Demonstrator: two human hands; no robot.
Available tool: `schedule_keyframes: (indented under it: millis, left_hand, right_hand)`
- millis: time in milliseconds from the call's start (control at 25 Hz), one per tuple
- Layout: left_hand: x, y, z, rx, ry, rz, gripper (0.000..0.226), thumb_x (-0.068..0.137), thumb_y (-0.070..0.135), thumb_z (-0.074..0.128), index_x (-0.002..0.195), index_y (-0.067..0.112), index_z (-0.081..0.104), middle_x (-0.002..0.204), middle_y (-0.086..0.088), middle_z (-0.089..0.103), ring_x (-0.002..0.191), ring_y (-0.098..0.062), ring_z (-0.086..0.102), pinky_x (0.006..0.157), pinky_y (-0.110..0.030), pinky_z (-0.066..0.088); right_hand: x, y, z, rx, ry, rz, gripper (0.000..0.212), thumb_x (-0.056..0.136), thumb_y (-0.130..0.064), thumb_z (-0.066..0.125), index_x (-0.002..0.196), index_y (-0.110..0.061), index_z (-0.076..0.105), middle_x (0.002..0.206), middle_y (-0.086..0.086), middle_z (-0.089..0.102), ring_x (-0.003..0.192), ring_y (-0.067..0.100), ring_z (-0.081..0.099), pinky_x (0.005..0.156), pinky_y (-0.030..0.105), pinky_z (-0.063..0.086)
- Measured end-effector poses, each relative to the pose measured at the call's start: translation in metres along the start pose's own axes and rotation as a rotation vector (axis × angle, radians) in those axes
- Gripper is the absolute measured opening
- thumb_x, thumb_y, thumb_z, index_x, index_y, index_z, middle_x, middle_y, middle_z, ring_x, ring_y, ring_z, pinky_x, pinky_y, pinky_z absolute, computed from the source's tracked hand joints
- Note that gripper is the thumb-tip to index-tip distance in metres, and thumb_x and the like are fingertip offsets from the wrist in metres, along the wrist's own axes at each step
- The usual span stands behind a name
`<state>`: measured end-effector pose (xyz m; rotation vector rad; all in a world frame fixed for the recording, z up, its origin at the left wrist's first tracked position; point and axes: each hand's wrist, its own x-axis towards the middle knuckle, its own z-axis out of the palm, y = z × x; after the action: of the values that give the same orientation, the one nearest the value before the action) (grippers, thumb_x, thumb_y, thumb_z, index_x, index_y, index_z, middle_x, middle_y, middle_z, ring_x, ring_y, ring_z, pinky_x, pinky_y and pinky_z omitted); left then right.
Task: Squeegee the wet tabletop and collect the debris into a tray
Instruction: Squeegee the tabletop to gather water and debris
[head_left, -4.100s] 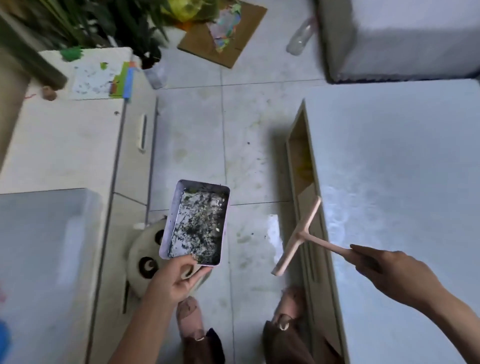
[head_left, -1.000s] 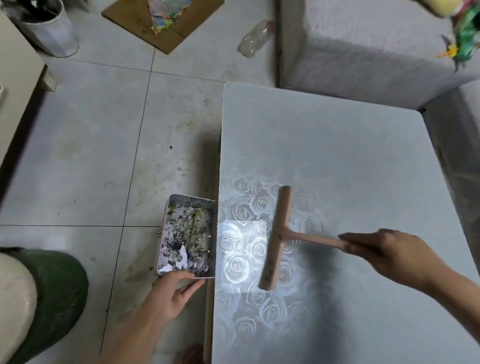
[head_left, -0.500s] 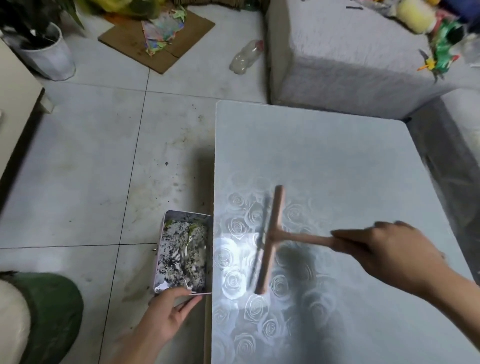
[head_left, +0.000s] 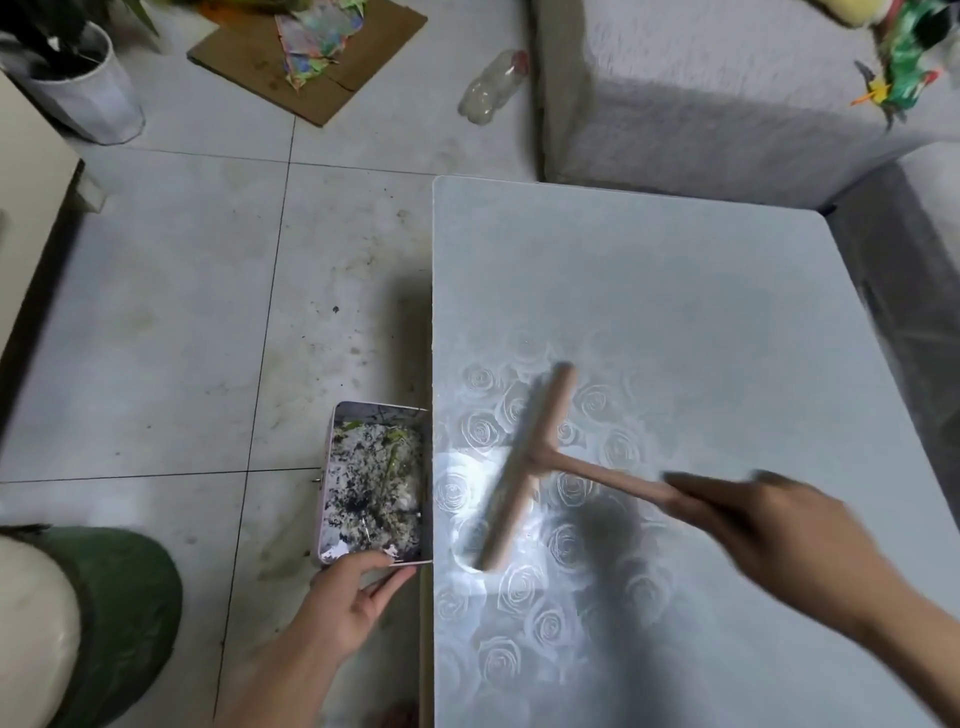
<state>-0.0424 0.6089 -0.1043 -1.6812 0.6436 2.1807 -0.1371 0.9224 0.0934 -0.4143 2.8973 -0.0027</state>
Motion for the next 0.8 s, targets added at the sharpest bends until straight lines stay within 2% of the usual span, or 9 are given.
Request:
schedule_keyframes:
  millis: [80,120,240,320,400,560,640,720,800]
  left_hand:
    - [0.001,0.002,0.000,-0.009,0.005,-0.015,0.023,0.079,-0.022,0.048,0.078,0.001,0.052,0.083,-0.021,0.057,0.088,-0.040,0.057,0.050,-0.048,0.057]
    - [0.001,0.002,0.000,-0.006,0.003,-0.024,0.023,0.079,-0.021,0.049,0.079,0.002,0.051,0.083,-0.021,0.056,0.089,-0.041,0.057,0.051,-0.048,0.058]
    - [-0.001,0.000,0.001,-0.016,-0.017,-0.027,0.024,0.081,-0.020,0.048,0.075,0.003,0.050,0.077,-0.018,0.056,0.086,-0.038,0.058,0.056,-0.050,0.058]
    - [-0.001,-0.001,0.001,-0.012,-0.015,-0.005,0.025,0.082,-0.020,0.048,0.070,0.002,0.051,0.068,-0.016,0.059,0.082,-0.036,0.059,0.059,-0.050,0.057]
    - [-0.003,-0.001,0.003,0.046,0.011,0.005,0.023,0.083,-0.019,0.048,0.069,0.000,0.052,0.057,-0.016,0.063,0.077,-0.034,0.060,0.054,-0.041,0.059]
    - [-0.005,0.002,0.006,0.129,0.049,0.032,0.023,0.085,-0.017,0.046,0.067,-0.004,0.053,0.052,-0.019,0.064,0.055,-0.032,0.067,0.043,-0.031,0.056]
    - [-0.005,0.002,0.005,0.115,0.031,0.017,0.019,0.086,-0.015,0.045,0.074,-0.003,0.052,0.065,-0.024,0.064,0.060,-0.037,0.067,0.044,-0.034,0.057]
    - [-0.003,0.000,0.003,0.081,0.018,-0.011,0.014,0.086,-0.016,0.045,0.083,-0.004,0.052,0.093,-0.028,0.060,0.084,-0.048,0.063,0.049,-0.040,0.058]
    - [-0.003,-0.003,0.003,0.062,0.008,-0.036,0.014,0.086,-0.016,0.046,0.087,-0.004,0.053,0.113,-0.030,0.054,0.107,-0.054,0.053,0.058,-0.044,0.058]
  right_hand:
    - [-0.043,0.059,-0.004,0.031,-0.091,0.139,0.035,0.080,-0.065,0.047,0.106,-0.083,0.034,0.068,-0.011,0.065,0.069,0.007,0.064,0.062,0.029,0.053]
    - [-0.064,0.082,0.000,0.054,-0.120,0.144,0.036,0.078,-0.062,0.051,0.098,-0.087,0.033,0.074,-0.011,0.068,0.073,0.008,0.065,0.069,0.031,0.053]
    - [-0.079,0.055,0.018,-0.067,-0.182,0.147,0.036,0.074,-0.045,0.070,0.101,-0.066,0.058,0.054,-0.016,0.052,0.060,0.012,0.063,0.049,0.032,0.051]
    - [-0.046,0.008,0.035,-0.046,-0.223,0.022,0.032,0.085,-0.058,0.046,0.115,-0.057,0.057,0.061,-0.013,0.053,0.071,0.014,0.064,0.053,0.032,0.049]
    - [0.004,-0.031,0.052,0.003,-0.138,-0.069,0.039,0.093,-0.061,0.024,0.125,-0.051,0.045,0.079,-0.008,0.062,0.086,0.016,0.061,0.062,0.031,0.047]
    - [0.055,-0.077,0.038,-0.113,-0.047,-0.197,0.035,0.097,-0.052,0.028,0.116,-0.038,0.054,0.074,-0.004,0.060,0.082,0.022,0.057,0.055,0.029,0.030]
    - [0.028,-0.050,0.020,-0.066,-0.041,-0.179,0.037,0.094,-0.057,0.028,0.116,-0.042,0.053,0.067,-0.006,0.059,0.074,0.019,0.059,0.049,0.029,0.034]
    - [-0.021,-0.011,0.002,0.045,-0.116,0.016,0.037,0.090,-0.062,0.031,0.119,-0.051,0.050,0.064,-0.007,0.059,0.069,0.015,0.062,0.048,0.034,0.047]
    - [-0.080,0.019,0.001,0.045,-0.148,0.208,0.033,0.089,-0.063,0.039,0.109,-0.053,0.063,0.058,-0.004,0.060,0.061,0.017,0.064,0.046,0.036,0.050]
